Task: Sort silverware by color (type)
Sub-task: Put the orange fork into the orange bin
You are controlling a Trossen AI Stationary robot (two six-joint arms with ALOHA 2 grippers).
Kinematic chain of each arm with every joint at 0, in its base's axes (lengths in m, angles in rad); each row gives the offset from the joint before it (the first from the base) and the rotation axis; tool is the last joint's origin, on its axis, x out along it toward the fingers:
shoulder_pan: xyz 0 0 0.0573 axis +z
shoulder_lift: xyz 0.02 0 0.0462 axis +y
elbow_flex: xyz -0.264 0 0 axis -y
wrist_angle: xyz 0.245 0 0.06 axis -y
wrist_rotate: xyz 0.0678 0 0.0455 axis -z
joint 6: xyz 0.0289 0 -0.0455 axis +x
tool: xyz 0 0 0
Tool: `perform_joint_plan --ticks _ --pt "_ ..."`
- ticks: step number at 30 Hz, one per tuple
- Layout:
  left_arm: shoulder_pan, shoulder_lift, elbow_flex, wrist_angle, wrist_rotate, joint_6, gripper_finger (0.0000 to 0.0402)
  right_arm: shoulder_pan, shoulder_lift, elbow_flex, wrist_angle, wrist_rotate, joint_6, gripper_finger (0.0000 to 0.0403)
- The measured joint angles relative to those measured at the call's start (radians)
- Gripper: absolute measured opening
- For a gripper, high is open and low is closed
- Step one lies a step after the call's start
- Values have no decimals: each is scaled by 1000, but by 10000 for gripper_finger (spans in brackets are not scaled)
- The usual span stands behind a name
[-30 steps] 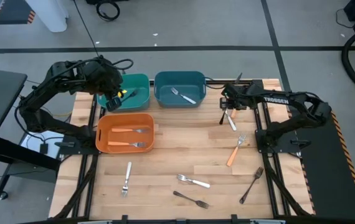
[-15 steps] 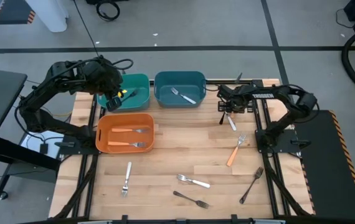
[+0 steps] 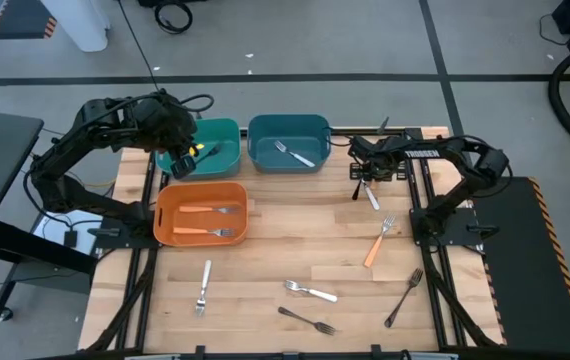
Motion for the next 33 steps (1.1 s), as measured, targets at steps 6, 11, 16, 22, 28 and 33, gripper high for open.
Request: perform_joint_plan --ticks 6,11,16,22,28,33 --pt "0 0 0 0 0 0 80 -1 1 0 -3 -6 -2 97" --pt "0 0 0 0 0 0 80 -1 1 0 -8 -5 -2 85" --pt "0 0 0 0 0 2 80 4 1 0 -22 -12 -5 83" --pt "0 0 0 0 0 7 80 16 1 0 -28 -24 -9 81" --pt "0 0 0 0 0 8 80 16 1 0 -29 -50 -2 80" --pt "0 0 0 -4 0 8 80 16 0 0 -31 -58 -2 80"
